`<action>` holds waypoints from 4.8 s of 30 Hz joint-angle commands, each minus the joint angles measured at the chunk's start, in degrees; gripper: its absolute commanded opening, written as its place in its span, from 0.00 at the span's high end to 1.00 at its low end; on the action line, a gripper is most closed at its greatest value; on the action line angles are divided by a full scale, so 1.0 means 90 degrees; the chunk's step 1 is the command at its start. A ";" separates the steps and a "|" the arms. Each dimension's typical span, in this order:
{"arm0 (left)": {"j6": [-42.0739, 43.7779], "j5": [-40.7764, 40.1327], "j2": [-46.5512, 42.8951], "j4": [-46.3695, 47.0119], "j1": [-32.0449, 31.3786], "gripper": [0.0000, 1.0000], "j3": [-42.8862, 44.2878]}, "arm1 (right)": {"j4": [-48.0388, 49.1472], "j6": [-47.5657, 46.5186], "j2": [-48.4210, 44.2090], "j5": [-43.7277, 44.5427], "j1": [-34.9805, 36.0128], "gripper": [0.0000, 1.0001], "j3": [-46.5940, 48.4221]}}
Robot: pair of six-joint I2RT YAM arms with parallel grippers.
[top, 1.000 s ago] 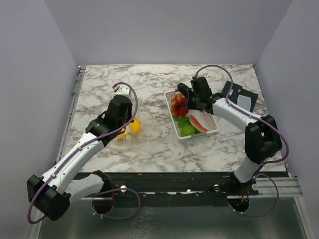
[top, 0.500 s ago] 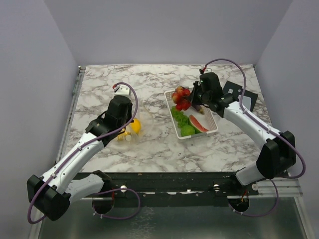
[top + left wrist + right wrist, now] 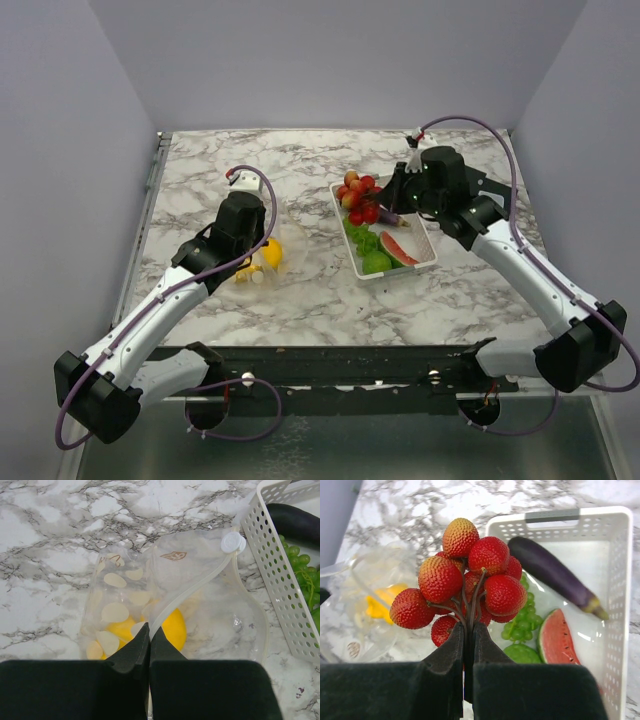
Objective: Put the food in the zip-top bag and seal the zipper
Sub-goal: Pick up the fake fruit from the bin, then place the fake fruit in the zipper food storage bag, then adjust the zipper food storage bag at the center of the board.
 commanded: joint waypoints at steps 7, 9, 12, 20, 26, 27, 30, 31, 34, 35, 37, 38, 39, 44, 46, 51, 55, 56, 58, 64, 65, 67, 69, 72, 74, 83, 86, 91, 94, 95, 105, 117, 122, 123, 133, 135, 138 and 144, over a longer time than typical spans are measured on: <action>0.0034 -0.0005 -0.0064 0.0080 0.0030 1.00 -0.0088 | -0.0133 -0.0483 -0.0707 -0.1857 0.0389 0.99 0.0092; 0.0037 0.0004 -0.0062 0.0082 0.0028 1.00 -0.0082 | -0.0123 -0.0515 -0.0786 -0.2169 0.0444 0.99 0.0117; 0.0030 0.0016 -0.0045 0.0082 0.0035 1.00 -0.0079 | -0.0099 -0.0552 -0.0842 -0.2685 0.0504 0.99 0.0164; 0.0028 0.0048 -0.0047 0.0087 0.0031 1.00 -0.0079 | 0.0241 -0.0507 -0.0818 -0.3519 0.0742 0.99 0.0207; 0.0013 0.0064 -0.0035 0.0082 0.0032 1.00 -0.0079 | 0.0525 -0.0415 -0.0449 -0.3623 0.0945 0.99 0.0226; 0.0013 0.0071 -0.0035 0.0083 0.0025 1.00 -0.0084 | 0.0583 -0.0409 -0.0395 -0.3623 0.0993 0.99 0.0222; 0.0017 0.0072 -0.0035 0.0083 0.0031 1.00 -0.0079 | 0.0740 -0.0368 -0.0225 -0.3615 0.1122 0.99 0.0238; 0.0018 0.0076 -0.0037 0.0087 0.0028 1.00 -0.0079 | 0.0779 -0.0366 -0.0164 -0.3601 0.1145 0.99 0.0245; 0.0021 0.0074 -0.0035 0.0084 0.0033 1.00 -0.0079 | 0.0872 -0.0343 0.0005 -0.3556 0.1181 0.99 0.0270; 0.0021 0.0081 -0.0035 0.0082 0.0032 1.00 -0.0079 | 0.0919 -0.0327 0.0056 -0.3537 0.1187 0.99 0.0270; 0.0022 0.0084 -0.0040 0.0083 0.0032 1.00 -0.0079 | 0.0985 -0.0309 0.0162 -0.3476 0.1214 0.99 0.0283; 0.0020 0.0090 -0.0049 0.0082 0.0036 1.00 -0.0079 | 0.1007 -0.0300 0.0214 -0.3456 0.1223 0.99 0.0301; 0.0020 0.0098 -0.0050 0.0082 0.0025 1.00 -0.0079 | 0.1026 -0.0295 0.0269 -0.3434 0.1235 0.99 0.0321; 0.0028 0.0108 -0.0045 0.0087 0.0031 1.00 -0.0079 | 0.1006 -0.0312 0.0551 -0.3244 0.1373 0.99 0.0501; 0.0023 0.0113 -0.0043 0.0082 0.0032 1.00 -0.0079 | 0.0967 -0.0343 0.0670 -0.3170 0.1467 0.99 0.0591; 0.0025 0.0132 -0.0042 0.0082 0.0035 1.00 -0.0079 | 0.0906 -0.0341 0.0942 -0.2913 0.1620 0.99 0.0753; 0.0025 0.0140 -0.0045 0.0083 0.0035 1.00 -0.0079 | 0.0813 -0.0379 0.1102 -0.2629 0.1667 0.99 0.0837; 0.0026 0.0142 -0.0049 0.0083 0.0035 1.00 -0.0079 | 0.0781 -0.0384 0.1151 -0.2544 0.1672 0.99 0.0865; 0.0022 0.0152 -0.0045 0.0082 0.0034 1.00 -0.0079 | 0.0708 -0.0378 0.1269 -0.2413 0.1683 0.99 0.0924; 0.0027 0.0171 -0.0054 0.0083 0.0030 1.00 -0.0079 | 0.0666 -0.0293 0.1533 -0.2122 0.1700 0.99 0.0996; 0.0020 0.0185 -0.0059 0.0083 0.0027 1.00 -0.0079 | 0.0664 -0.0251 0.1575 -0.2090 0.1704 0.99 0.1017; 0.0024 0.0205 -0.0050 0.0082 0.0035 1.00 -0.0079 | 0.0663 -0.0175 0.1650 -0.2063 0.1713 0.99 0.1075; 0.0022 0.0211 -0.0046 0.0083 0.0027 1.00 -0.0077 | 0.0668 -0.0112 0.1727 -0.1988 0.1755 0.99 0.1158; 0.0025 0.0237 -0.0030 0.0087 0.0030 1.00 -0.0079 | 0.0618 -0.0064 0.1883 -0.1875 0.1842 0.99 0.1312; 0.0029 0.0248 -0.0002 0.0087 0.0035 1.00 -0.0079 | 0.0601 -0.0022 0.1987 -0.1794 0.1901 0.99 0.1403; 0.0026 0.0260 0.0004 0.0083 0.0031 1.00 -0.0067 | 0.0257 0.0145 0.2494 -0.1105 0.2146 0.99 0.1888; 0.0026 0.0269 0.0013 0.0082 0.0025 1.00 -0.0069 | 0.0257 0.0217 0.2614 -0.0914 0.2233 0.99 0.1932; 0.0025 0.0279 0.0032 0.0082 0.0030 1.00 -0.0069 | 0.0342 0.0417 0.2871 -0.0559 0.2431 0.99 0.2045; 0.0020 0.0281 0.0034 0.0083 0.0033 1.00 -0.0069 | 0.0512 0.0648 0.2976 -0.0472 0.2530 0.99 0.2033; 0.0026 0.0281 0.0034 0.0082 0.0030 1.00 -0.0069 | 0.0536 0.0669 0.3016 -0.0469 0.2554 0.99 0.2047; 0.0027 0.0250 0.0032 0.0082 0.0028 1.00 -0.0070 | 0.0518 0.0573 0.2908 -0.0489 0.2714 0.89 0.1723; 0.0028 0.0220 0.0062 0.0087 0.0028 1.00 -0.0079 | 0.0821 0.0585 0.2047 -0.0319 0.2772 0.55 0.0762; 0.0021 0.0211 0.0063 0.0083 0.0028 1.00 -0.0088 | 0.0872 0.0628 0.1660 -0.0077 0.2775 0.48 0.0509; 0.0022 0.0216 0.0063 0.0083 0.0033 1.00 -0.0089 | 0.0877 0.0663 0.1576 0.0045 0.2775 0.47 0.0430; 0.0022 0.0230 0.0048 0.0082 0.0028 1.00 -0.0089 | 0.1019 0.1411 0.1185 0.1093 0.2775 0.47 -0.0547; 0.0020 0.0239 0.0053 0.0082 0.0029 1.00 -0.0089 | 0.1032 0.1559 0.1235 0.1123 0.2775 0.47 -0.0668; 0.0017 0.0249 0.0043 0.0082 0.0033 1.00 -0.0089 | 0.1258 0.1688 0.1352 0.1008 0.2775 0.48 -0.0849; 0.0018 0.0254 0.0045 0.0087 0.0027 1.00 -0.0089 | 0.1709 0.1926 0.1706 0.0751 0.2775 0.47 -0.0921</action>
